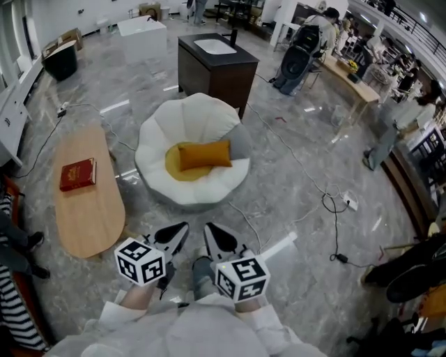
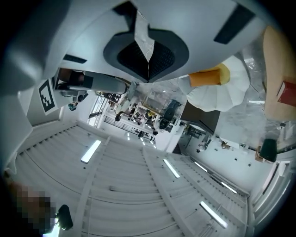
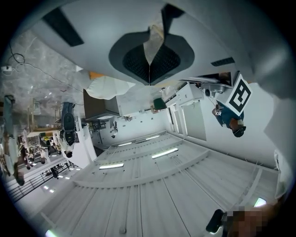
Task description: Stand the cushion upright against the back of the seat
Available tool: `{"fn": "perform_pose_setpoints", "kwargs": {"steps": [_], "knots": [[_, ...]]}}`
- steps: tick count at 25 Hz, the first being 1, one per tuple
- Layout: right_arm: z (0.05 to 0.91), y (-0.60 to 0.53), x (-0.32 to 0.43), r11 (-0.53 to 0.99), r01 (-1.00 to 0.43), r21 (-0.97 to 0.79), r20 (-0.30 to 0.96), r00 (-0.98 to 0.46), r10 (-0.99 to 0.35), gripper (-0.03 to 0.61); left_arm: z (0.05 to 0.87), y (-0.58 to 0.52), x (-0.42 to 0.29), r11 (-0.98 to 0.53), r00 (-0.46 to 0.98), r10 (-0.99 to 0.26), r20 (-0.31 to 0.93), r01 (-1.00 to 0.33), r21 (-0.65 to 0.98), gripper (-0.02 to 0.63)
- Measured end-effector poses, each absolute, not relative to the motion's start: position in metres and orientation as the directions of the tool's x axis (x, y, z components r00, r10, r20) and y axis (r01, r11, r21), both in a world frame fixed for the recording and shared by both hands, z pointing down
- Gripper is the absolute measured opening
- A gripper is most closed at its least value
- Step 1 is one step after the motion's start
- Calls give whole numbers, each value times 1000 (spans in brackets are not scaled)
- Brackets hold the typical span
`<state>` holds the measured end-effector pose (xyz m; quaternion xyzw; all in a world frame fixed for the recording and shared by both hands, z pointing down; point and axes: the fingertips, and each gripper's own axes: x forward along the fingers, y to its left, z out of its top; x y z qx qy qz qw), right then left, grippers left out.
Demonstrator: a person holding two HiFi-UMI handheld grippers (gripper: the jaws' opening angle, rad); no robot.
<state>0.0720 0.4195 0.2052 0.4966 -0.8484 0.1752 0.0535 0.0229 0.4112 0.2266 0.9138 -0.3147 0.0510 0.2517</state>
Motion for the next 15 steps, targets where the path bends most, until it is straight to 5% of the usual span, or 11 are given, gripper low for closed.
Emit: {"fn": "perform_pose_setpoints", "kwargs": {"steps": [15], "knots": [[196,221,94,545,-792,-273,238,-605,-760,12,221,217,36,-590,712,-648,272,-695,411,7]]}}
